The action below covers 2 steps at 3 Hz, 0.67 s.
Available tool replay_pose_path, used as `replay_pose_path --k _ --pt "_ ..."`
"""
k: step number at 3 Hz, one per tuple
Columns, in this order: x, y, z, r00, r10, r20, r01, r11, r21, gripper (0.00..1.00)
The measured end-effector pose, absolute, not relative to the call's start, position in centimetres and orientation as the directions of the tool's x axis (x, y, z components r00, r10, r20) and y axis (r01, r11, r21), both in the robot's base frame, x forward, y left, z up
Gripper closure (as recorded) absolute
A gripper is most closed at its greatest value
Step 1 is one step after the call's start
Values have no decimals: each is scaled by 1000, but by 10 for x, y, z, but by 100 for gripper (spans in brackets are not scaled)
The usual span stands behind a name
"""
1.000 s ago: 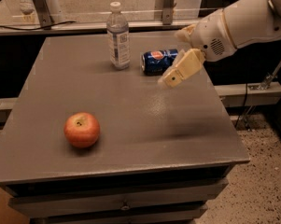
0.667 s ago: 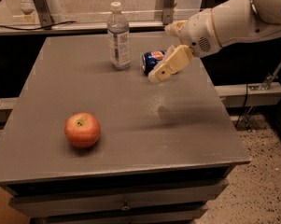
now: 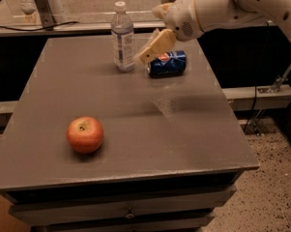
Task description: Knock blue plastic bottle over
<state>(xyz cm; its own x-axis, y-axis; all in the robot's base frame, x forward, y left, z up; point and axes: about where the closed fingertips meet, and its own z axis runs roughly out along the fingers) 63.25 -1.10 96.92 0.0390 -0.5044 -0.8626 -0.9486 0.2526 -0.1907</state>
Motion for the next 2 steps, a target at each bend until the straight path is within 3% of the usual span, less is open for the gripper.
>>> replay_pose_path --k 2 --pt "664 46 964 35 -513 -857 -957 230 -177 0"
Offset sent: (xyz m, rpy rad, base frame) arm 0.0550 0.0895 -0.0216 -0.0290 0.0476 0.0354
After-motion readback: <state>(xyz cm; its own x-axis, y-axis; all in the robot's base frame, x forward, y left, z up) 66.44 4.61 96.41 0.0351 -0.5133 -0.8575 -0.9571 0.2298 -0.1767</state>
